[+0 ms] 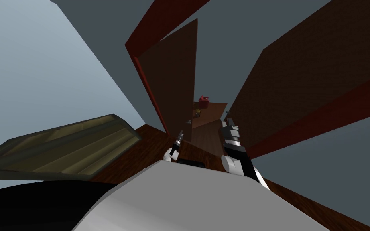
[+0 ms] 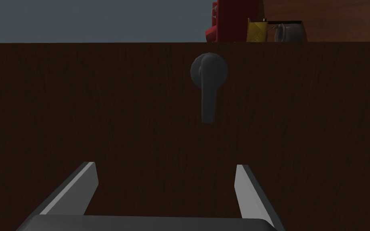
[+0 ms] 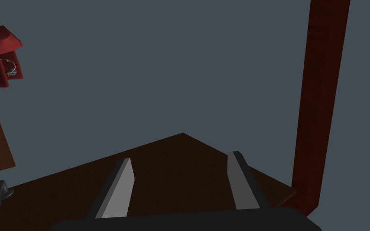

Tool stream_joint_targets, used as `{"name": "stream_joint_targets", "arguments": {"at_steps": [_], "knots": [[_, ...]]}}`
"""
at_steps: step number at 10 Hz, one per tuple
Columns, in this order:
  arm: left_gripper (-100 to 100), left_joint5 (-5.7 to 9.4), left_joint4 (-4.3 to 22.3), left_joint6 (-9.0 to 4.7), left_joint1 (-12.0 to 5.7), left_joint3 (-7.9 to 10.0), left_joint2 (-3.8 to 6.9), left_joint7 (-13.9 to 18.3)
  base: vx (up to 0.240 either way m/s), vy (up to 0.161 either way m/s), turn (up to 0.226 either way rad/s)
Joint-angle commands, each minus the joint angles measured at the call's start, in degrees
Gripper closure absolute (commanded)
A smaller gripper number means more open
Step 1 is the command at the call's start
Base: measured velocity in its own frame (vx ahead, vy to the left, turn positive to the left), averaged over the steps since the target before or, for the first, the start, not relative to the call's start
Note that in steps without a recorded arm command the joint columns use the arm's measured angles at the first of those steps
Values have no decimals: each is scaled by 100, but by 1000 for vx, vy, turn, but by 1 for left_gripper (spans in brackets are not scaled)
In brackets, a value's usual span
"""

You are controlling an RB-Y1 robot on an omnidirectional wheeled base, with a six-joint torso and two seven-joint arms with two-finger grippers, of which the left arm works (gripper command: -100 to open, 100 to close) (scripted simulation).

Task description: Push the door open

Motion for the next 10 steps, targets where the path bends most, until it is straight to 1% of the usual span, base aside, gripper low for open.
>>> {"name": "stream_joint_targets", "arguments": {"at_steps": [1,3,6,7,8,9,10], "knots": [[-100,-1,195,-29,-80,-24,-8,31,93,23,-4],[-100,-3,434,-62,-185,-49,-28,57,90,32,-3],[-100,-4,690,-98,-297,-77,-53,86,64,19,-3],[-100,-4,821,-117,-355,-91,-66,100,83,23,-4],[-100,-5,862,-123,-373,-95,-71,105,78,31,-2],[-100,-3,835,-116,-365,-88,-68,102,29,14,-2],[-100,5,868,-136,-374,-71,-36,86,117,-32,-32]]}}
